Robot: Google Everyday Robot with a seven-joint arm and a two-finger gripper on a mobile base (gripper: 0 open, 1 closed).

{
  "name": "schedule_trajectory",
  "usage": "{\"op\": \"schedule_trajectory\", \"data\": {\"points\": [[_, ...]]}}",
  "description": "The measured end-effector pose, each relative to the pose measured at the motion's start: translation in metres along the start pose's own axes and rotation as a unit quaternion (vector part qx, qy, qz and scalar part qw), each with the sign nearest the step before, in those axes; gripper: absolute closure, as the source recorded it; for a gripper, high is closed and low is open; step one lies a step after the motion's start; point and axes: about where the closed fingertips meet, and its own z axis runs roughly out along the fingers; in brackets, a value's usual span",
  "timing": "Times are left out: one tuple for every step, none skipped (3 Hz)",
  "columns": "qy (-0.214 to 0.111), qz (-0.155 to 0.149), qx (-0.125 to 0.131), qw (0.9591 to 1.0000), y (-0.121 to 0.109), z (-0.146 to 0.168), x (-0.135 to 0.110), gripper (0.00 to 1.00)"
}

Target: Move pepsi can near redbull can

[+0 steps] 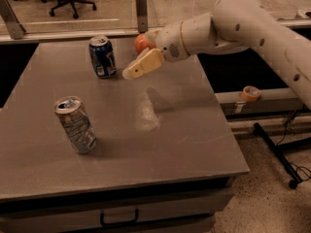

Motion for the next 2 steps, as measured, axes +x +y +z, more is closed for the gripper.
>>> {"op": "schedule_trajectory", "data": {"points": [[0.011,0.002,0.014,0.9998,-0.018,0.033,0.010,0.00],[0.010,0.002,0.007,0.9999,-0.030,0.065,0.016,0.00]]}}
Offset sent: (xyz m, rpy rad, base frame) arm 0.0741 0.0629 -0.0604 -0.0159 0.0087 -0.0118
